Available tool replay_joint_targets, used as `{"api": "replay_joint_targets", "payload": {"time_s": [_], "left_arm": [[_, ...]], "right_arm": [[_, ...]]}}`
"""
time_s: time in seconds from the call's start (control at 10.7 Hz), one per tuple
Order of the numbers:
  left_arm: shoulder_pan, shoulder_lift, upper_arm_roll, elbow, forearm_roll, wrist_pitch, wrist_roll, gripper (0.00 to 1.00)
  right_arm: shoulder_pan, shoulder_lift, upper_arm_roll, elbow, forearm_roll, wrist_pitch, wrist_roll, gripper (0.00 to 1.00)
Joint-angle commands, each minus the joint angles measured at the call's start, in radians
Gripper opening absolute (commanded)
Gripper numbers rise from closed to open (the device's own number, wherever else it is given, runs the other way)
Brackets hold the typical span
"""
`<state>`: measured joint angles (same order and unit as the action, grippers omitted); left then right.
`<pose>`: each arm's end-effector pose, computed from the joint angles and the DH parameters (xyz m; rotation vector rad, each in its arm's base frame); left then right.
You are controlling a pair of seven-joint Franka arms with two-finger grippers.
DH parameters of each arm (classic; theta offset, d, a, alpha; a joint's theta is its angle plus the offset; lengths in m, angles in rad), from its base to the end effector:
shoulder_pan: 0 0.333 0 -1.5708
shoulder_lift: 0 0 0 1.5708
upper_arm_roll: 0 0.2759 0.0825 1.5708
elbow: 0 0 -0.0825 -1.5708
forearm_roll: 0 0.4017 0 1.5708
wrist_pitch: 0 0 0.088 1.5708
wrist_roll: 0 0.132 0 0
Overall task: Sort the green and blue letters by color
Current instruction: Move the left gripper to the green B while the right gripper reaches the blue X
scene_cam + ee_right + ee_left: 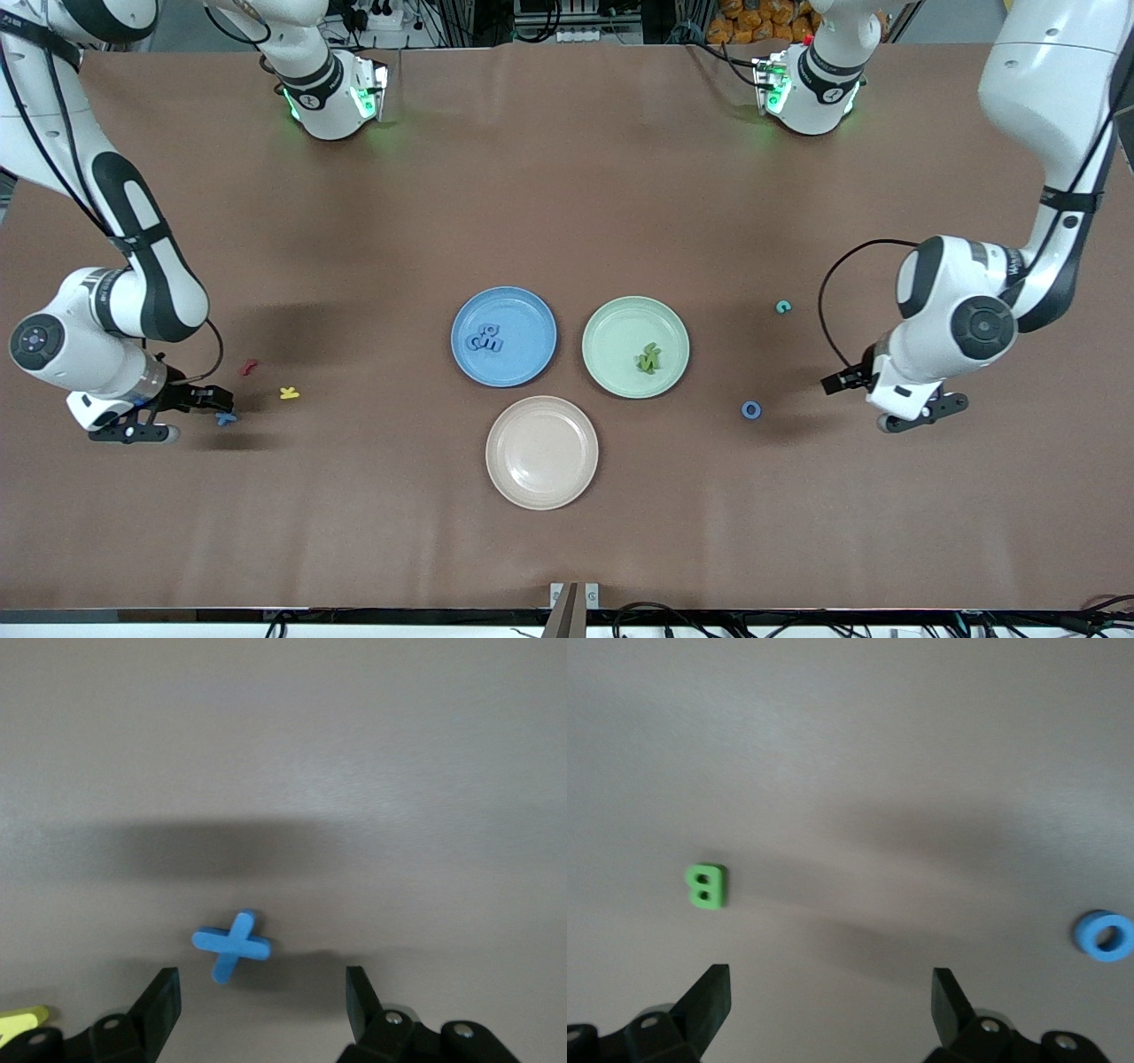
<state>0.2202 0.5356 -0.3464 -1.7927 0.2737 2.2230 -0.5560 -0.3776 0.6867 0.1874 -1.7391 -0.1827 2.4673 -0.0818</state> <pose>0.6363 -0.0626 0.1896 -3.0523 -0.4531 0.0739 0.6475 -0.1300 0.1239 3.1317 -0.0213 0.0900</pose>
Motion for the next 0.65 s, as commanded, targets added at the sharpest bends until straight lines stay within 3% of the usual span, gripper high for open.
{"api": "replay_joint_targets", "payload": {"time_s": [0.0,0.28,0.56], "left_arm": [[0.147,-0.042,-0.068,-0.109,0.039,0.103,0.150,1.00],[0.229,-0.046,-0.068,-0.226,0.039,0.294,0.246,1.00],[0.254,-0.022,-0.057,-0.274,0.090,0.392,0.263,1.00]], "right_arm": [[0.026,0.016,-0.008,0.006,-0.008,0.019,-0.038,0.83],[0.026,0.036,-0.029,0.004,-0.003,0.064,-0.133,0.79],[0.028,0.054,-0.032,0.004,0.014,0.085,-0.136,0.72]]}}
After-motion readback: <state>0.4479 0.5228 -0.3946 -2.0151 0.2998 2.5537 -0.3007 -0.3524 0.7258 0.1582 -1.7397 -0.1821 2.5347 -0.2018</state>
